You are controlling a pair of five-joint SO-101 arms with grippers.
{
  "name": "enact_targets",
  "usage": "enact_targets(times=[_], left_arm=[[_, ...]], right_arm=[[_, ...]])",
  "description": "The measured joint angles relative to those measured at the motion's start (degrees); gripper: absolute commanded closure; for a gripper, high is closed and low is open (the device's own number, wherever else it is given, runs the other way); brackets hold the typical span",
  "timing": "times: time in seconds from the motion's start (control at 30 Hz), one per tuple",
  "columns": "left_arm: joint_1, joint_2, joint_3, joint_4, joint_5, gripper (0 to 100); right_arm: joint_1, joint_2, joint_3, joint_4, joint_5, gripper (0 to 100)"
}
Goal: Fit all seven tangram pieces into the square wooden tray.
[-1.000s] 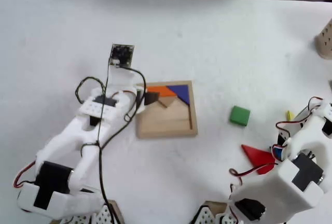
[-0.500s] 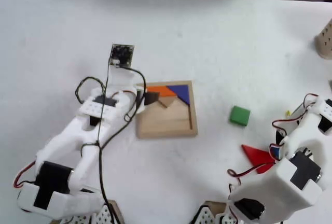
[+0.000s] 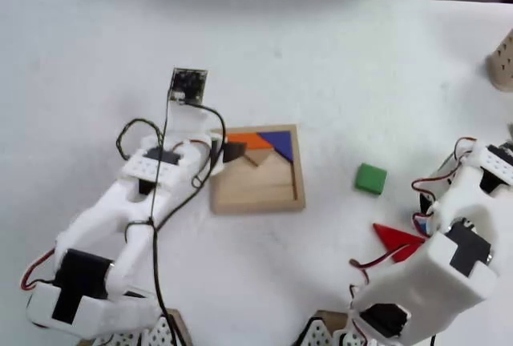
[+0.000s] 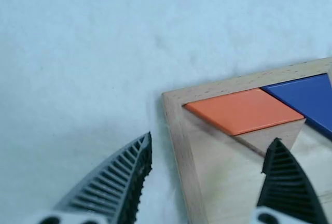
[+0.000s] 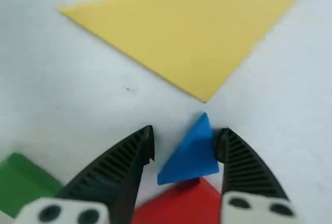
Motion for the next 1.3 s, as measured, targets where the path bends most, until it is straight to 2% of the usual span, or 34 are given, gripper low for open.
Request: enact_targets(times=[0.27, 0.43, 0.57, 0.7, 0.83, 0.97, 1.13, 1.3], left_arm=[[0.0, 0.0, 0.0, 0.0, 0.0, 66], [0.0, 0.0, 0.0, 0.0, 0.0, 66], [0.0, 0.0, 0.0, 0.0, 0.0, 66], [0.0, 0.0, 0.0, 0.0, 0.0, 66], [0.0, 0.0, 0.0, 0.0, 0.0, 66], [0.0, 0.0, 0.0, 0.0, 0.0, 66], [0.0, 0.0, 0.0, 0.0, 0.0, 66], [0.0, 0.0, 0.0, 0.0, 0.0, 66]], right_arm=[[-9.8, 1.0, -5.8, -0.1, 0.1, 81.1], [-13.5, 1.0, -10.6, 1.5, 1.8, 81.1], [-13.3, 1.0, -15.4, 7.8, 6.2, 81.1], [-10.0, 1.0, -18.5, 14.5, 8.8, 81.1], [-5.9, -0.4, -15.3, 15.3, 12.7, 81.1], [-4.7, -7.4, -3.9, 9.9, 15.3, 81.1], [-3.6, -17.6, 11.8, -1.8, 15.7, 81.1], [-3.8, -19.3, 18.5, -9.2, 15.7, 81.2]])
